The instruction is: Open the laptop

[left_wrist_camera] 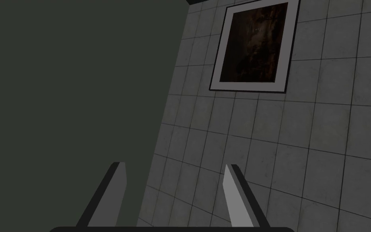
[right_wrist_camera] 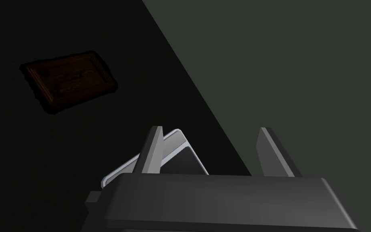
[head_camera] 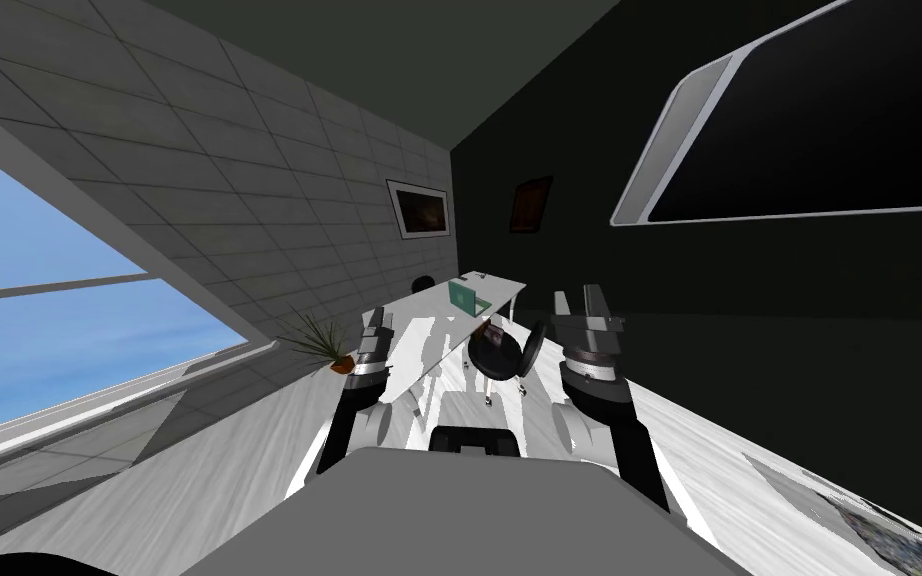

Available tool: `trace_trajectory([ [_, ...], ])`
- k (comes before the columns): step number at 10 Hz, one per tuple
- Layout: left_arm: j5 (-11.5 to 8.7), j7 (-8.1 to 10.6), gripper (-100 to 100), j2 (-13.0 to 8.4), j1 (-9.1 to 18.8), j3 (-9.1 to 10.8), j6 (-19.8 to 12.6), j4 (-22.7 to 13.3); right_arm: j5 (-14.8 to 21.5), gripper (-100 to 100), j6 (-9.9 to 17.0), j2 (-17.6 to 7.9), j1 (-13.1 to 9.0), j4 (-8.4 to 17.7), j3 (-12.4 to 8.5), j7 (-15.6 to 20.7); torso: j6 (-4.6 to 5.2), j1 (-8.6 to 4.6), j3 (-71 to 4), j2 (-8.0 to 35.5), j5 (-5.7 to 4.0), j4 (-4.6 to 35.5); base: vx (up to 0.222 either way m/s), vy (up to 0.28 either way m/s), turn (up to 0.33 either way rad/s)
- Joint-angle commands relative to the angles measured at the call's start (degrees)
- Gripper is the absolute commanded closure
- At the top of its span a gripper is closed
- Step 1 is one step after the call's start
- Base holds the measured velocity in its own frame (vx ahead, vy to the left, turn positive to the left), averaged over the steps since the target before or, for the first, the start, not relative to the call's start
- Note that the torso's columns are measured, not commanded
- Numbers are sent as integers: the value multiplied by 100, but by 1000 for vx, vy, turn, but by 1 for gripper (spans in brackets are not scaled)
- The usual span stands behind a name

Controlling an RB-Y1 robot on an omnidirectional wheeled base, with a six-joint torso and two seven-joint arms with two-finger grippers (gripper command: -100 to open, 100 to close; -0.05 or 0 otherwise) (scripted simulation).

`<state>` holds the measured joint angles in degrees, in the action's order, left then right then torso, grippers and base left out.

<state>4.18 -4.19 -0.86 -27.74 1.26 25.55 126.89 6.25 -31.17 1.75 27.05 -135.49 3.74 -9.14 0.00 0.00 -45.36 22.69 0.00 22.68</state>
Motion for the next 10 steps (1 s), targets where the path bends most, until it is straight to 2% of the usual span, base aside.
trace_trajectory([
  [1,0,0,0,0,0,0,0,0,0,0,0,0,0,0,0,0,0,0,-845,424,0,423,0,0,0],
  [3,0,0,0,0,0,0,0,0,0,0,0,0,0,0,0,0,0,0,-2537,1270,0,1269,0,0,0],
  [4,4,-19,-100,-249,-3,104,-106,-70,0,0,0,0,0,0,0,0,0,0,-3383,1693,0,1692,-32,-35,-79],
  [6,12,-46,-100,-469,-6,254,-258,-170,0,0,1,1,0,3,1,0,1,-19,-3878,1957,-5,1942,-77,-89,-107],
  [10,47,-119,-100,-897,4,701,-708,-473,0,0,1,1,-1,3,2,0,0,2,-3923,1955,0,1959,-83,-139,-136],
])
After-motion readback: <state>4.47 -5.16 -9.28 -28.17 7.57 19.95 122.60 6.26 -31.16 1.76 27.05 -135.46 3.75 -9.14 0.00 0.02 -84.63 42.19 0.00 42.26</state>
